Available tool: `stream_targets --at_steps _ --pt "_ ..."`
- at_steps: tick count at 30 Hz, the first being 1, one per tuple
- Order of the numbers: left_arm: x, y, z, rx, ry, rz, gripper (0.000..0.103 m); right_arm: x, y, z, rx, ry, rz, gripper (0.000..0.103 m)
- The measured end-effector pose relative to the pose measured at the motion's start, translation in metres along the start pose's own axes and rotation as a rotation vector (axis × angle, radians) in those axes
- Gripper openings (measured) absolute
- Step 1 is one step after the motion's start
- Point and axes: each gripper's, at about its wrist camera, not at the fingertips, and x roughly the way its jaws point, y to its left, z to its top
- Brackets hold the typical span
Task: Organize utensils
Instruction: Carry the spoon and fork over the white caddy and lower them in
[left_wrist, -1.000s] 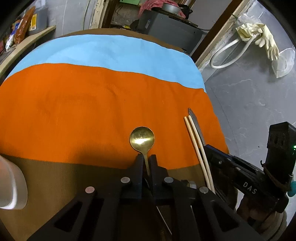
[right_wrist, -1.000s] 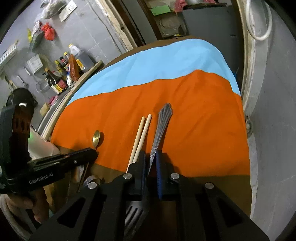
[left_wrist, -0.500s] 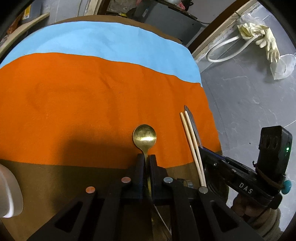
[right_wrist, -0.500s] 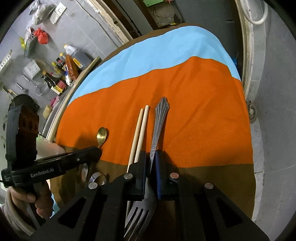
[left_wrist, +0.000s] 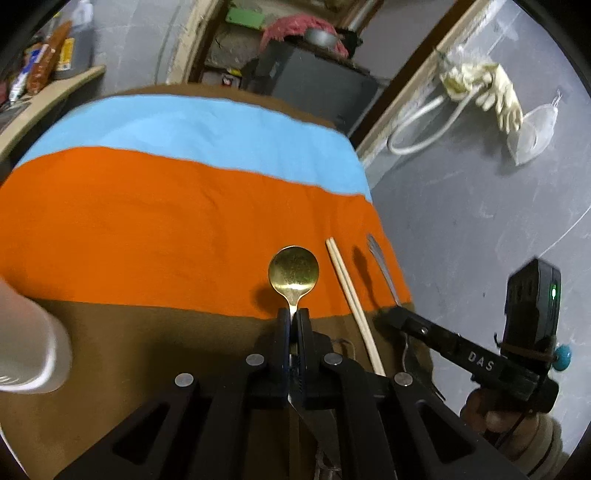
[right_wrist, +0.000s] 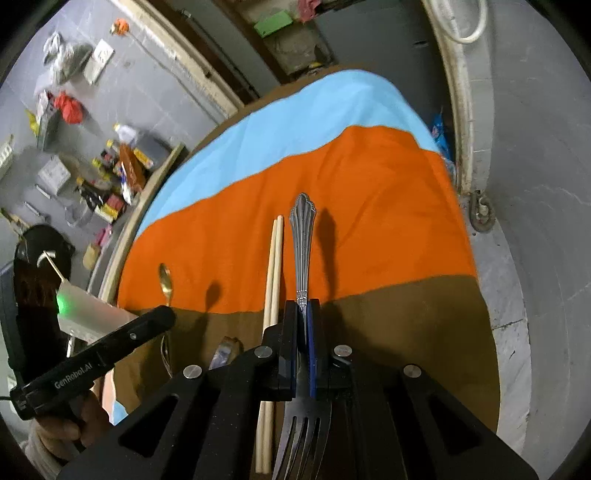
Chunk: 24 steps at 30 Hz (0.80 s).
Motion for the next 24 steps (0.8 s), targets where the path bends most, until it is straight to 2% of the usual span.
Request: stream_targets --at_steps 5,12,15,24 --pt "-0.028 0.006 0.006 0.003 -0.103 0.002 0.004 -0.026 0.007 -0.002 0.001 -0.11 0.003 0.005" --pt "-0.058 0.008 0.012 0.029 -0.185 0.003 0.004 -0.052 0.032 0.001 -0.014 -0.228 0.033 0.005" --pt "-0.072 0.009 0.014 0.048 -0.223 -0.003 0.004 -0.061 0.045 0.002 -0.02 -0.261 0.053 0.005" --pt "-0.095 0.019 0.02 0.057 -0.274 -0.024 0.004 -0.076 0.077 0.007 -0.047 -0.329 0.097 0.005"
